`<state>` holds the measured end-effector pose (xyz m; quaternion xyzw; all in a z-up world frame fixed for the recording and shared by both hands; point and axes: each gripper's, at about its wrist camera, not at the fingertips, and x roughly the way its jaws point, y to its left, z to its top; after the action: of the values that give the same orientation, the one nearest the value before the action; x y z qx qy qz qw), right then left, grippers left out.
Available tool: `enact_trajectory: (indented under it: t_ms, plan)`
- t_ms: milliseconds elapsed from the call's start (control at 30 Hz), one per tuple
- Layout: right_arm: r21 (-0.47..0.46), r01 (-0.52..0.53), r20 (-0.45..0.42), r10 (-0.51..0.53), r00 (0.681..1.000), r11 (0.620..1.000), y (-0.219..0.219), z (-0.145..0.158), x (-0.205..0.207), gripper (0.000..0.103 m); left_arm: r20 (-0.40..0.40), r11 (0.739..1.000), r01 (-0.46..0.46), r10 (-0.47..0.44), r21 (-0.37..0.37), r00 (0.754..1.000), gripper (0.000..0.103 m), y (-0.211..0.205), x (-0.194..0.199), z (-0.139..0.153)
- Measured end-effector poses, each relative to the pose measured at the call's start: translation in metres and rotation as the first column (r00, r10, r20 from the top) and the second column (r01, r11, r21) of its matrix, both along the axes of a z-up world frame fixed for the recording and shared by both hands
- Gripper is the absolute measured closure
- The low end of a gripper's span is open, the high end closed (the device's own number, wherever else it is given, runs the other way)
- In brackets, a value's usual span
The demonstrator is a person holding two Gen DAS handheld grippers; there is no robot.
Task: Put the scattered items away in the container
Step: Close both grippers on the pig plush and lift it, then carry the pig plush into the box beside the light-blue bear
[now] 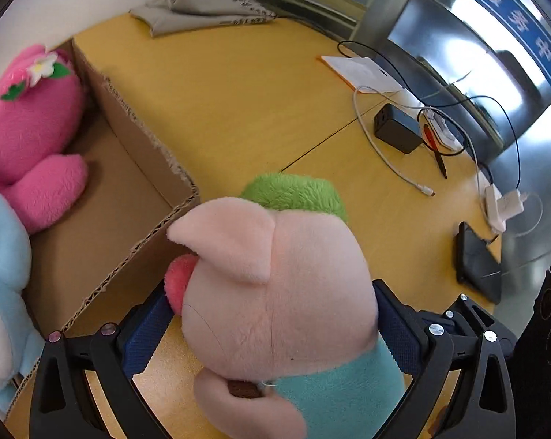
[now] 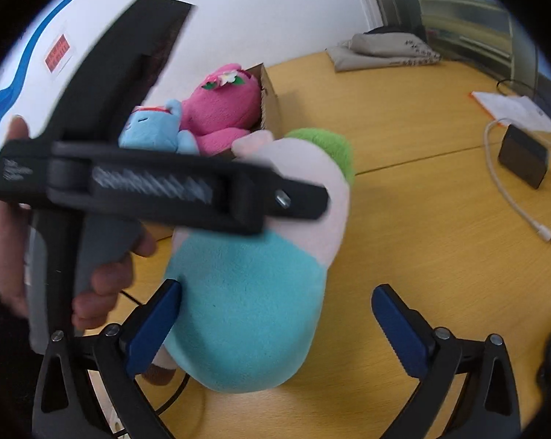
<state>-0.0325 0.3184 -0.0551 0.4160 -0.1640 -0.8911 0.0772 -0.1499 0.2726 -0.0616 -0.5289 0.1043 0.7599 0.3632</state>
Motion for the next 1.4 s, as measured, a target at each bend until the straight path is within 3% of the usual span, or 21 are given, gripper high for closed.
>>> enact_trajectory:
  t_ms: [100, 167, 400, 500, 700, 800, 900, 1033, 1167, 1267, 1333, 1400]
  plan:
    - [-0.098, -0.059, 0.034, 0.062, 0.997, 0.993, -0.003, -0.013, -0.005, 0.002, 0.084, 0.999, 0.021, -0.024, 0.036, 0.996, 0.008, -0.002, 0.003, -0.007]
    - [-0.139, -0.087, 0.023, 0.091, 0.996, 0.987, -0.009, -0.019, -0.004, 0.012, 0.106, 0.998, 0.020, -0.026, 0.060, 0.994, 0.010, -0.005, 0.006, -0.009]
    - [-0.135, -0.131, -0.079, 0.122, 0.989, 0.982, -0.011, -0.010, 0.014, 0.029, 0.136, 0.986, -0.059, 0.038, 0.153, 0.990, 0.015, -0.031, 0.015, 0.001]
    - [-0.090, -0.178, -0.130, 0.166, 0.978, 0.980, -0.018, 0.005, 0.023, 0.030, 0.103, 0.975, -0.086, 0.066, 0.204, 0.993, 0.015, -0.046, 0.023, 0.020]
    - [0.028, -0.285, -0.259, 0.283, 0.924, 0.958, -0.045, 0.058, 0.022, 0.030, -0.035, 0.947, -0.125, 0.141, 0.297, 0.989, 0.015, -0.090, 0.023, 0.092]
    - [0.108, -0.346, -0.306, 0.362, 0.880, 0.932, -0.062, 0.090, 0.000, 0.030, -0.102, 0.934, -0.148, 0.190, 0.325, 0.976, 0.015, -0.113, -0.002, 0.125]
    - [0.169, -0.396, -0.320, 0.431, 0.844, 0.902, -0.076, 0.114, -0.042, 0.030, -0.102, 0.917, -0.194, 0.243, 0.349, 0.965, 0.014, -0.131, -0.046, 0.139]
    - [0.232, -0.442, -0.275, 0.494, 0.825, 0.867, -0.082, 0.114, -0.111, 0.030, -0.023, 0.902, -0.267, 0.291, 0.339, 0.956, 0.014, -0.137, -0.118, 0.116]
    - [0.228, -0.479, -0.125, 0.513, 0.849, 0.848, -0.082, 0.071, -0.170, 0.027, 0.090, 0.911, -0.337, 0.324, 0.240, 0.942, 0.015, -0.130, -0.168, 0.058]
    - [0.304, -0.481, -0.021, 0.510, 0.860, 0.822, -0.090, 0.044, -0.173, 0.024, -0.034, 0.941, -0.299, 0.308, 0.160, 0.951, 0.014, -0.112, -0.163, 0.045]
    - [0.333, -0.473, -0.031, 0.511, 0.859, 0.815, -0.084, 0.044, -0.160, 0.024, -0.053, 0.950, -0.279, 0.288, 0.139, 0.956, 0.014, -0.102, -0.161, 0.041]
    - [0.277, -0.455, -0.093, 0.495, 0.864, 0.846, -0.065, 0.059, -0.148, 0.024, -0.033, 0.948, -0.281, 0.289, 0.149, 0.957, 0.014, -0.099, -0.163, 0.039]
